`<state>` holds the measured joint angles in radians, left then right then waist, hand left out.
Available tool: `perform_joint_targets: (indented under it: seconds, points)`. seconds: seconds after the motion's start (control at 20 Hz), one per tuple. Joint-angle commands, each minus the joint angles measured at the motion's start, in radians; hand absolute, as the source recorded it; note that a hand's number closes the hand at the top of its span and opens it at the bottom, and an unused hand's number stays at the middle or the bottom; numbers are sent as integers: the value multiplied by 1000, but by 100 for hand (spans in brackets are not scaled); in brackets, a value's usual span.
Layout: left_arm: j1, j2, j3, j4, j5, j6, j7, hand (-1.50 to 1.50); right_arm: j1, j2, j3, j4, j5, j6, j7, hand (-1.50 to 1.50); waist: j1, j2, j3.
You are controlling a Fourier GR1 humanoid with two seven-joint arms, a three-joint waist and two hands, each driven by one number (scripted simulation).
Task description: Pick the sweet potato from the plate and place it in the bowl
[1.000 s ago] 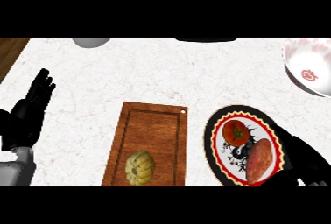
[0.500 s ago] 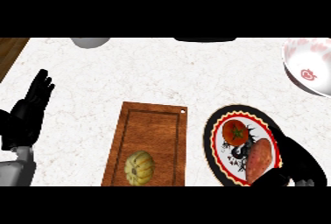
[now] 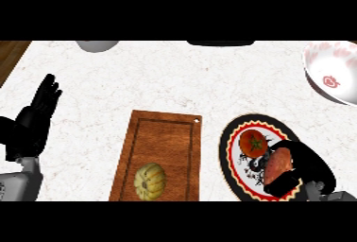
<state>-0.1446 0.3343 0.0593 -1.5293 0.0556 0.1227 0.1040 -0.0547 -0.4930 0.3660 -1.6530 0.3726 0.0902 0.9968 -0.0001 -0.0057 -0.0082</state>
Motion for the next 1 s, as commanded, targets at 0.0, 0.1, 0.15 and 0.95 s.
perform_joint_targets:
  seconds: [0.0,0.1,0.15,0.95]
  points:
    - [-19,-17,15,43,-25,5,-19,0,22,21,-37,117,8,11,-141,150,-1,7,8]
    - [-20,-33,7,7,-24,8,25,0,-10,70,-18,123,62,-7,-115,150,1,6,8]
    - [-23,7,47,43,6,-47,-9,0,4,57,-31,94,55,8,-110,150,0,6,8]
    - [-64,-33,-4,-19,-20,-44,48,0,-730,65,-174,824,272,-47,-233,150,84,28,11]
